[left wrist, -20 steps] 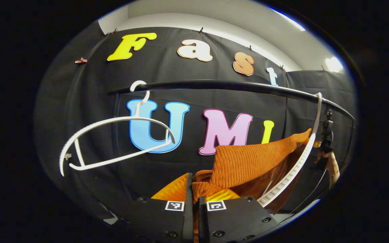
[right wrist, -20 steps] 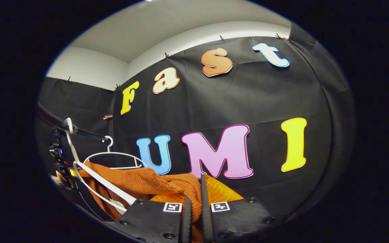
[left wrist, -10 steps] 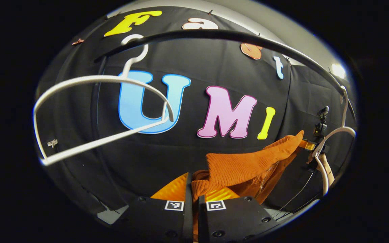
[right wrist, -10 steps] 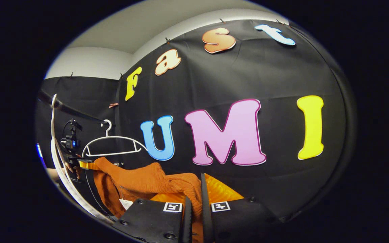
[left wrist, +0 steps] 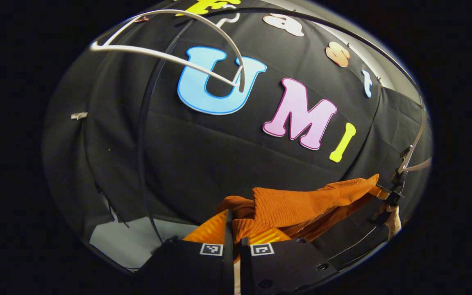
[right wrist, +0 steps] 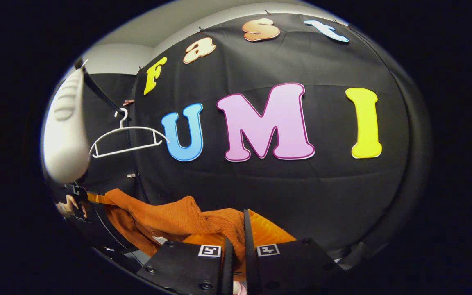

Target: Grasp the clothes on the hanger with both hands and then place them into the laundry hamper below.

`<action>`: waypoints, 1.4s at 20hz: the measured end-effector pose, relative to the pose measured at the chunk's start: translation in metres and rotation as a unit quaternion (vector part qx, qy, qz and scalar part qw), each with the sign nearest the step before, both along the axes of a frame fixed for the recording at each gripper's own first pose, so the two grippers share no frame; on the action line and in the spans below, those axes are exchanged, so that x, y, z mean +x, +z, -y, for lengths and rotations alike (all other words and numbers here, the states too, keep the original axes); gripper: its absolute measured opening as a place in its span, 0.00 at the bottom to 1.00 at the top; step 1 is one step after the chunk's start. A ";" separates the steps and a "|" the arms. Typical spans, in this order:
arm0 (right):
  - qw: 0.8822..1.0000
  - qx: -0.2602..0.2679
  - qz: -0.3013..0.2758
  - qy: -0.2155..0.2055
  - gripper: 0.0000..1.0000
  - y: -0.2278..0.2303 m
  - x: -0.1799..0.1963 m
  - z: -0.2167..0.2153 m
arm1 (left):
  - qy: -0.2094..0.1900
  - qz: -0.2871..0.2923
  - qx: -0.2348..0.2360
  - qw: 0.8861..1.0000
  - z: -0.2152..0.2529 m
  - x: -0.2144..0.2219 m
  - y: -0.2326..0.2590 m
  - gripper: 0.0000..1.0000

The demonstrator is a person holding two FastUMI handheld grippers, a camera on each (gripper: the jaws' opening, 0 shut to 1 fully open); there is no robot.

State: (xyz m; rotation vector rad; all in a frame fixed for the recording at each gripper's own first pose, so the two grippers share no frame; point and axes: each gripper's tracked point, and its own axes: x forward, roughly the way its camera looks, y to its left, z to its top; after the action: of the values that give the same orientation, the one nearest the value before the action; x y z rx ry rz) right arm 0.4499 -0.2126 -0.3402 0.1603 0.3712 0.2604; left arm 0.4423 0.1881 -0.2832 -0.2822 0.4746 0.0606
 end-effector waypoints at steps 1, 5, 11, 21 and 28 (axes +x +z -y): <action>1.000 0.001 -0.003 -0.004 0.17 0.001 -0.011 -0.003 | 0.004 -0.004 0.019 1.000 0.000 -0.009 -0.003 0.10; 0.999 0.032 -0.023 -0.017 0.17 0.001 -0.058 -0.019 | 0.020 0.000 0.048 0.999 0.016 -0.053 0.010 0.10; 0.998 0.040 -0.042 0.015 0.17 0.015 -0.122 -0.067 | 0.020 0.021 0.070 0.997 0.059 -0.099 0.035 0.10; 0.990 0.023 -0.053 0.131 0.17 0.026 -0.166 -0.190 | -0.039 0.044 0.076 0.995 0.158 -0.104 0.050 0.10; 0.986 0.015 -0.100 0.135 0.17 -0.005 -0.162 -0.206 | -0.028 0.009 0.099 0.995 0.170 -0.081 0.019 0.11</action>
State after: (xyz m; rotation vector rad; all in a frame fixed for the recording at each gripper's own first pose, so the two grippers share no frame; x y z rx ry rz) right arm 0.2884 -0.0062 -0.3448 0.1667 0.5906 0.5203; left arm 0.3608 0.0180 -0.2640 -0.0741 0.4542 0.0498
